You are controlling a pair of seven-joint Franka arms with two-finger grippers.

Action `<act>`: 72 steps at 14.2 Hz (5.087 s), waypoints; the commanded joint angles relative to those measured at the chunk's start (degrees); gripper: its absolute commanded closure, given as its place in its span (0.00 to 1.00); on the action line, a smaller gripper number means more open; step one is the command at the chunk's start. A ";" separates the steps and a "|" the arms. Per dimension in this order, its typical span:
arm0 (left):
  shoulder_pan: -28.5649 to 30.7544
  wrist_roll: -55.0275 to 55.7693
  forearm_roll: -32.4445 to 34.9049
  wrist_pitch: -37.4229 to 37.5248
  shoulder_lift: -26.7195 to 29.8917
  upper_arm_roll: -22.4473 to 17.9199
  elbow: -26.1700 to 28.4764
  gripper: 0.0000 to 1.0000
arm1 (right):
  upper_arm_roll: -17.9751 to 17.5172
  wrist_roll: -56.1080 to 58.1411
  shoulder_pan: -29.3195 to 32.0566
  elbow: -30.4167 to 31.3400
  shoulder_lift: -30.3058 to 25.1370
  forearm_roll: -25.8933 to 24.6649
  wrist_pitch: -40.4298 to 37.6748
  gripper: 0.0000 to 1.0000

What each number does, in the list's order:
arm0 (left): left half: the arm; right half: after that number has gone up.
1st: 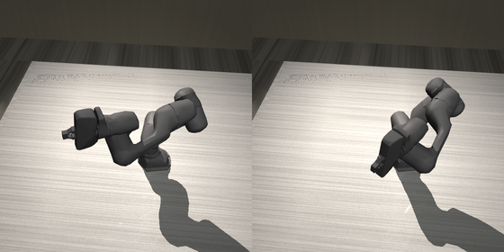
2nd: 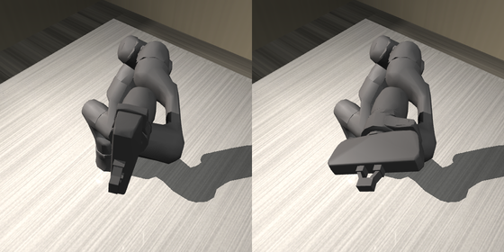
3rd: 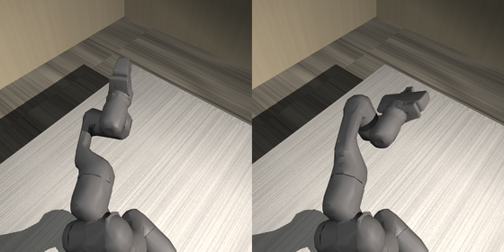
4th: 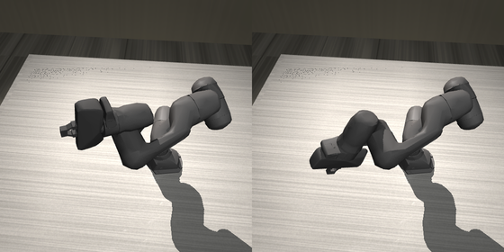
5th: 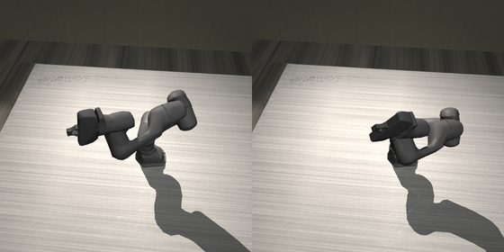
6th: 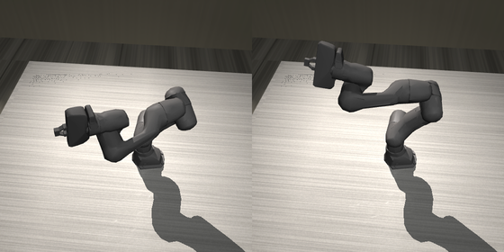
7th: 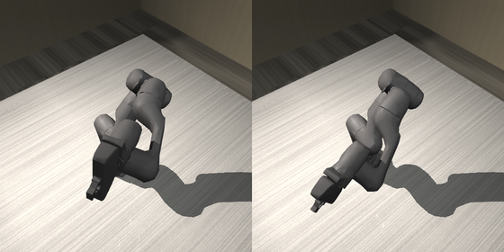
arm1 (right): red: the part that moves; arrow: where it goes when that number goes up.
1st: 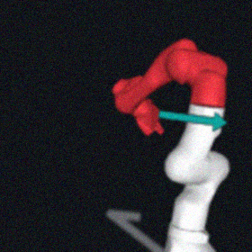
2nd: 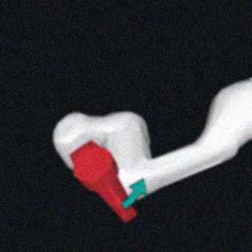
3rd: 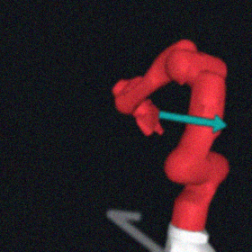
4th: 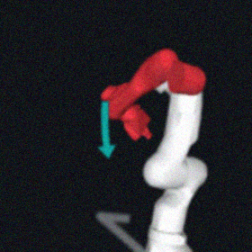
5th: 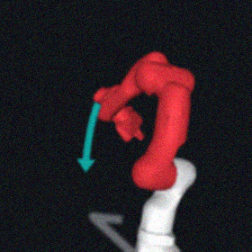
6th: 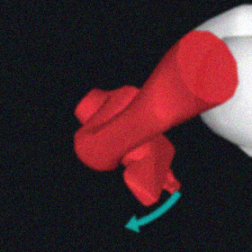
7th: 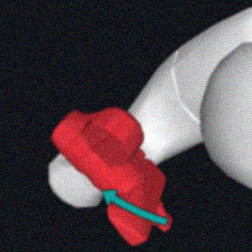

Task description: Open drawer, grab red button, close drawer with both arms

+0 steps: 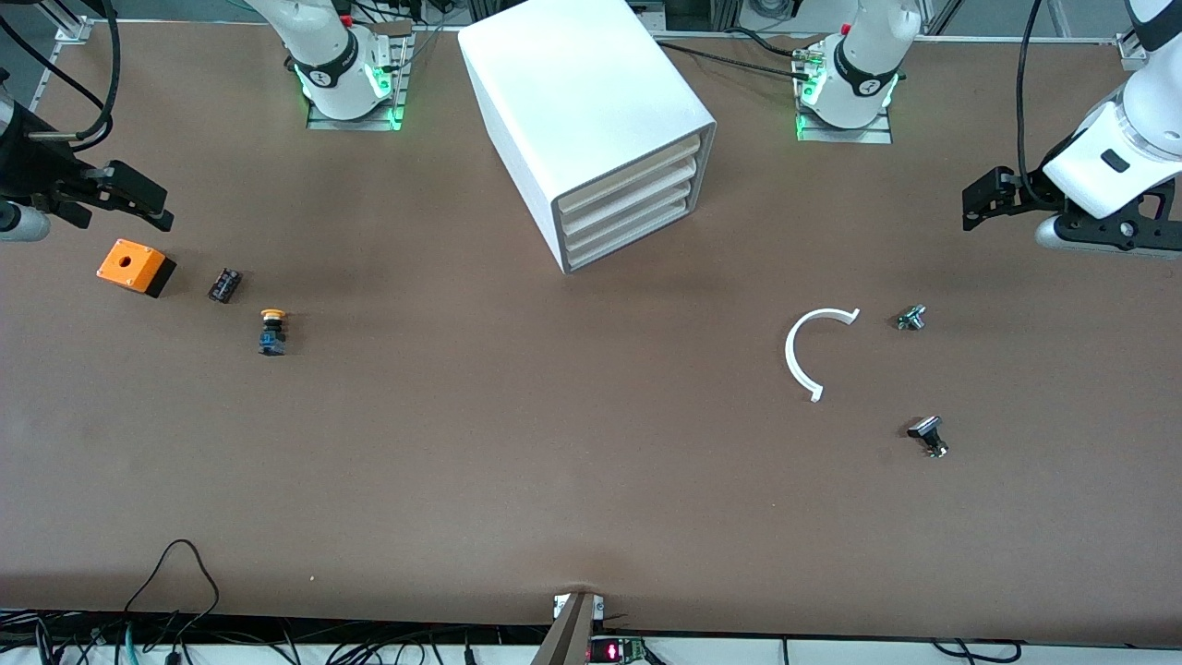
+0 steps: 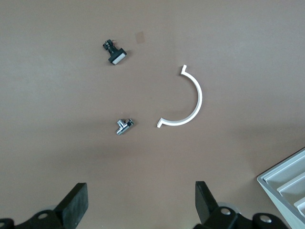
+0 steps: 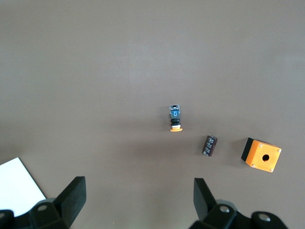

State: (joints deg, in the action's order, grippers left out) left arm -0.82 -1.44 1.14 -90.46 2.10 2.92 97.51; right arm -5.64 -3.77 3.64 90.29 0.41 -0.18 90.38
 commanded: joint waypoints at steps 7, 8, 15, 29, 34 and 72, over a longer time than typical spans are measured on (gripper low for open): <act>0.47 -0.58 -21.23 21.62 -3.58 -0.28 -3.64 0.01 | -0.69 -2.63 -5.65 -0.21 1.95 -0.17 -1.71 0.00; 0.56 -0.67 -25.10 22.51 -4.55 -0.37 -3.29 0.01 | -0.69 -5.51 -8.01 -0.21 2.92 -0.78 -1.27 0.00; -0.23 -12.76 -43.03 13.59 -9.39 2.18 7.49 0.01 | -0.69 -20.30 -16.29 -4.24 10.57 1.92 1.63 0.00; -0.32 -54.98 -70.13 -3.32 -21.96 9.64 32.21 0.17 | -1.04 -46.13 -27.01 -7.85 17.16 8.26 7.52 0.00; -2.87 -62.62 -72.85 -6.40 -24.59 10.53 35.20 0.24 | -0.95 -51.77 -30.26 -11.01 20.50 7.74 8.76 0.00; 12.95 -19.33 -26.21 15.65 -27.95 13.17 -13.73 0.00 | -0.42 -95.54 -51.36 -27.98 44.76 0.18 21.15 0.00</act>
State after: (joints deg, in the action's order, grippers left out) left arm 12.61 -26.02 -29.29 -77.41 -27.40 15.72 88.84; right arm -6.63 -97.03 -46.60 64.50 43.10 1.12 111.85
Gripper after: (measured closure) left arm 0.000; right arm 0.000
